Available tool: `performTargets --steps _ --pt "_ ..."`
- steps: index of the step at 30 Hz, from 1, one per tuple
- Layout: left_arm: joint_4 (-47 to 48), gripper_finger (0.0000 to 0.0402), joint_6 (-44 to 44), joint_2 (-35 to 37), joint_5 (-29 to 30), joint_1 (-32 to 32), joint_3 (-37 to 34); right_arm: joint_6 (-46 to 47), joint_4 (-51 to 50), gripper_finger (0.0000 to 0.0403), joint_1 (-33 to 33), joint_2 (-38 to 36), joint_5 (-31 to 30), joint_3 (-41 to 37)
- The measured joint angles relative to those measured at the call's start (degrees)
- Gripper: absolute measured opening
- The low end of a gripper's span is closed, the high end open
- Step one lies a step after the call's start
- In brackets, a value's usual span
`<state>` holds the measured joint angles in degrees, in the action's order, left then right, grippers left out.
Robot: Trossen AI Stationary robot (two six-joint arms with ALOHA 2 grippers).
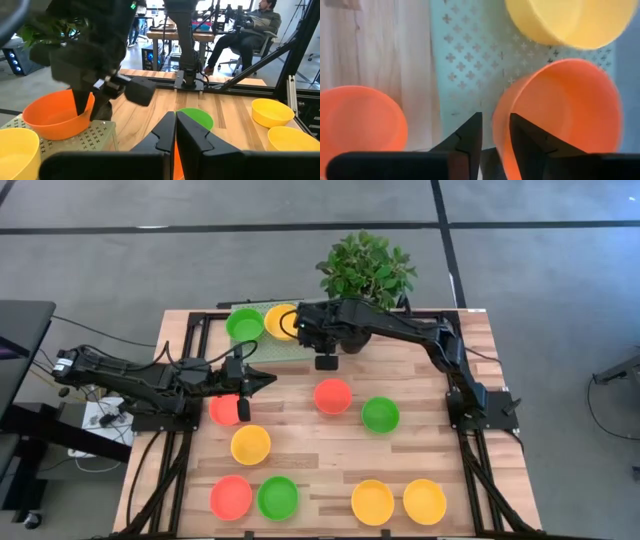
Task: Pick & Place Mini bowls
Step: Put the orange bowl on the shelf, then stack the yellow bowl on top of the yellow bowl on the shelf
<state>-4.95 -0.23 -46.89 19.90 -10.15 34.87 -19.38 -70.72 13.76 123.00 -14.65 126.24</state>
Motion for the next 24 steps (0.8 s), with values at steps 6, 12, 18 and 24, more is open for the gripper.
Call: performTargets --steps 6,12,18,24 --pt "0.0 0.0014 0.0 0.0 0.0 0.0 0.0 -0.6 -0.8 0.0098 -3.5 -0.1 -1.6 3.6" --pt "-0.2 0.0014 -0.2 0.0 0.0 0.0 0.0 -0.5 -3.5 0.0102 -6.3 -0.1 -9.9 6.9" --pt "-0.3 0.0014 -1.9 0.0 0.0 0.0 0.0 5.4 -9.7 0.0092 -11.7 -3.2 -12.0 7.6" --pt "-0.9 0.0008 -3.9 -1.7 -0.4 -0.1 0.1 12.3 -13.1 0.0032 -16.2 -8.2 -4.7 6.6"
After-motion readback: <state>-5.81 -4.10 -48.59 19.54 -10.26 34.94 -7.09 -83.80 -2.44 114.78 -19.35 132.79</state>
